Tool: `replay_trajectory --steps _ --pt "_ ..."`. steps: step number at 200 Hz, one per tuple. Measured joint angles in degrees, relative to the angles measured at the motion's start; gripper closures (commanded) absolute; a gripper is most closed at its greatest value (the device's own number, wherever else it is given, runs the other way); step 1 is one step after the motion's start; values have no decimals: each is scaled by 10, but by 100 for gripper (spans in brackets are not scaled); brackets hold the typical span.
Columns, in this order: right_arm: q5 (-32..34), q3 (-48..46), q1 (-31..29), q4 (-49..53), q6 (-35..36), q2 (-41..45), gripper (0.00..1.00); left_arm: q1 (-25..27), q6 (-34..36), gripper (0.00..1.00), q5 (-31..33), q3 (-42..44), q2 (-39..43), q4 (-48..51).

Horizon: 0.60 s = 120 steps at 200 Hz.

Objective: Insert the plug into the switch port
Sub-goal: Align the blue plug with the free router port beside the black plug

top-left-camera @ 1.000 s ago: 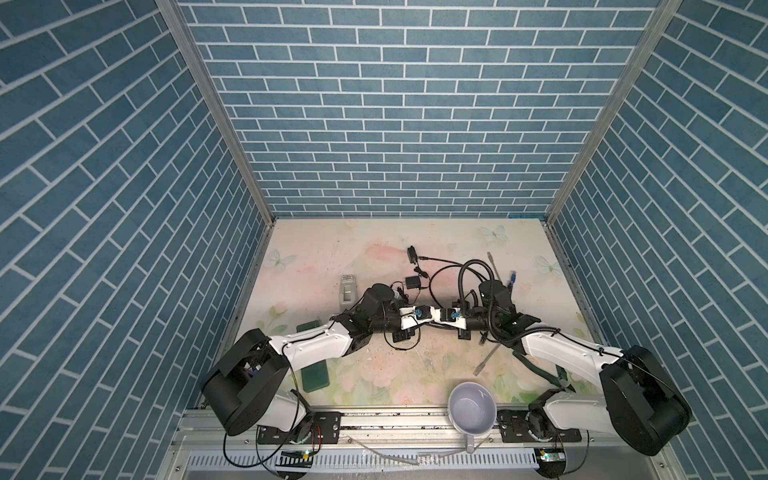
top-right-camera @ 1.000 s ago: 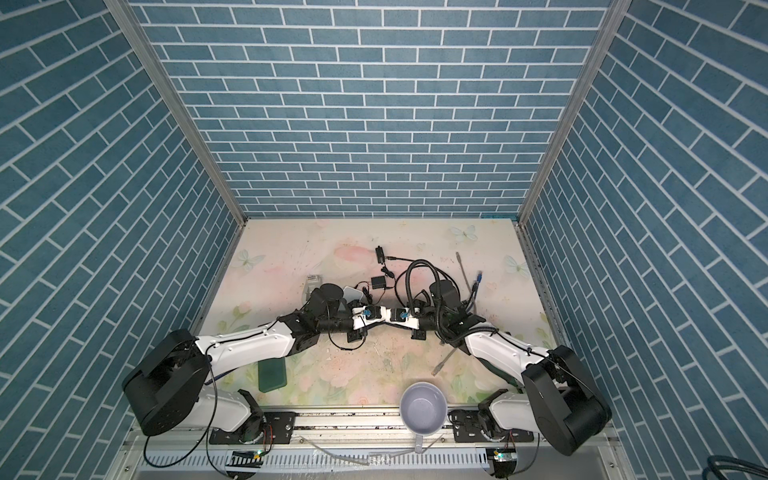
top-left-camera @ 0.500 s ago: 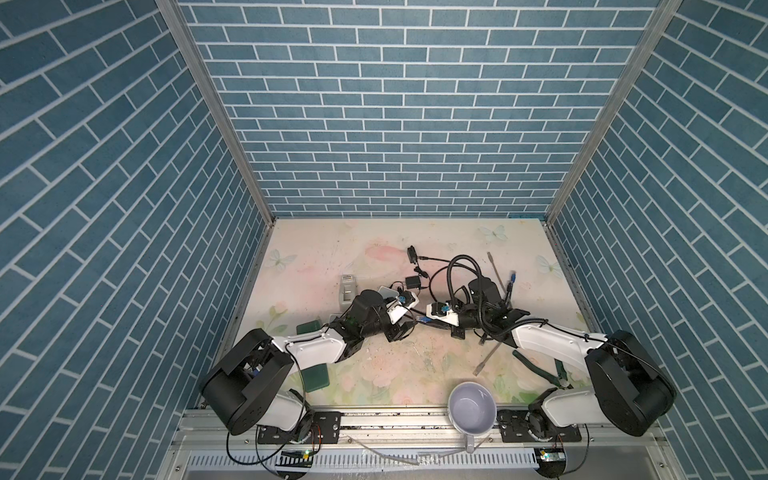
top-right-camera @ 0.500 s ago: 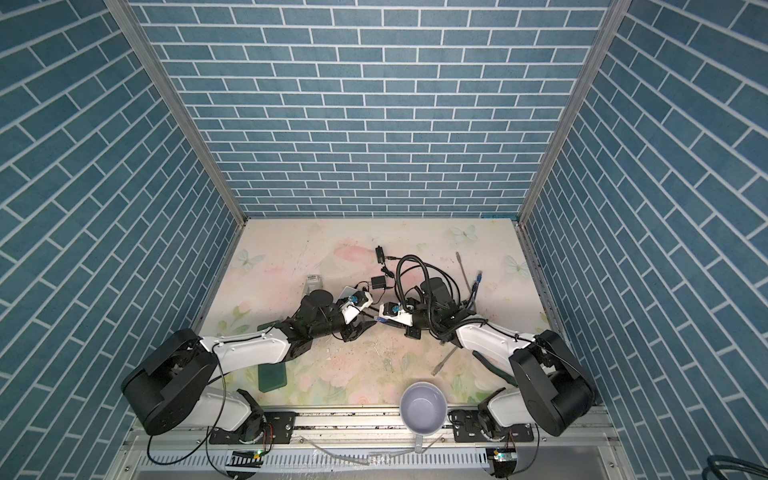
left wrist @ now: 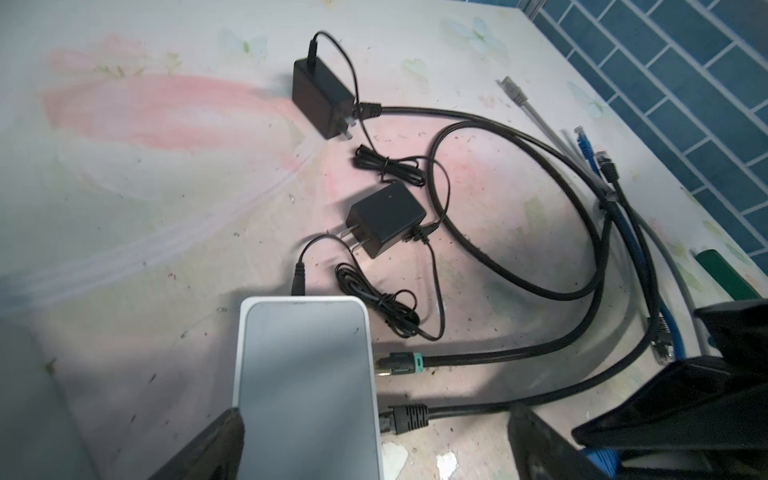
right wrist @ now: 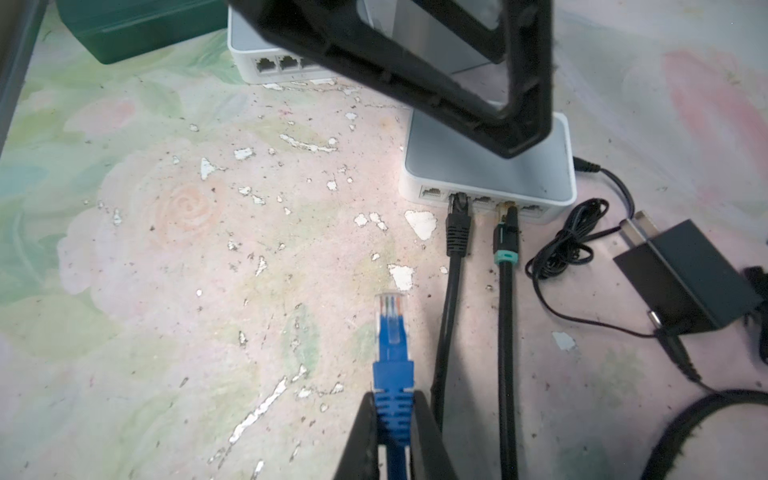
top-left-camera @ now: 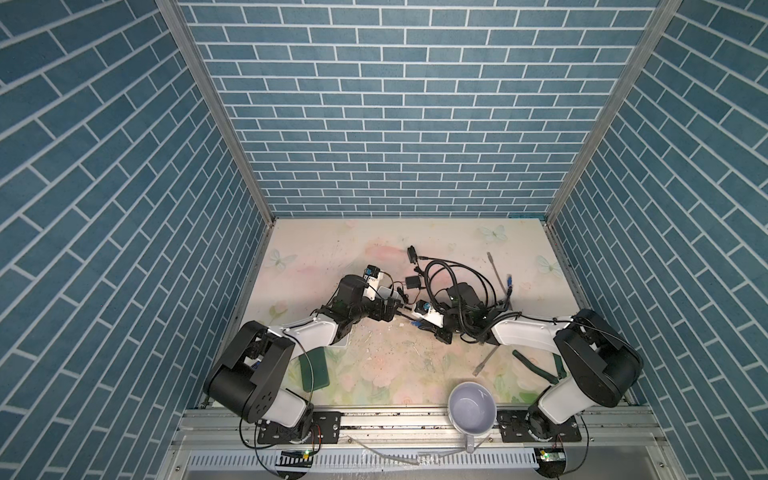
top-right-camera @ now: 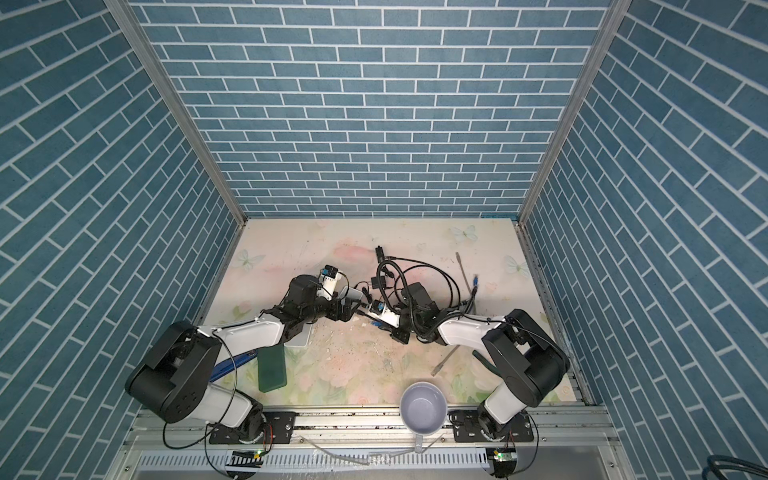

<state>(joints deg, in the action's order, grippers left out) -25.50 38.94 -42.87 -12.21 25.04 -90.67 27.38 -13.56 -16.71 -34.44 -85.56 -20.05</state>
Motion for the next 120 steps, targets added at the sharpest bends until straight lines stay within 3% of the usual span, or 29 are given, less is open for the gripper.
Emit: replay_trajectory --steps 69,120 --pt "95 22 -55 -49 -62 -43 100 -7 -66 3 30 -2 -44 -17" --pt "114 49 -69 -65 -72 -92 100 -15 -92 24 23 -2 -94 -60"
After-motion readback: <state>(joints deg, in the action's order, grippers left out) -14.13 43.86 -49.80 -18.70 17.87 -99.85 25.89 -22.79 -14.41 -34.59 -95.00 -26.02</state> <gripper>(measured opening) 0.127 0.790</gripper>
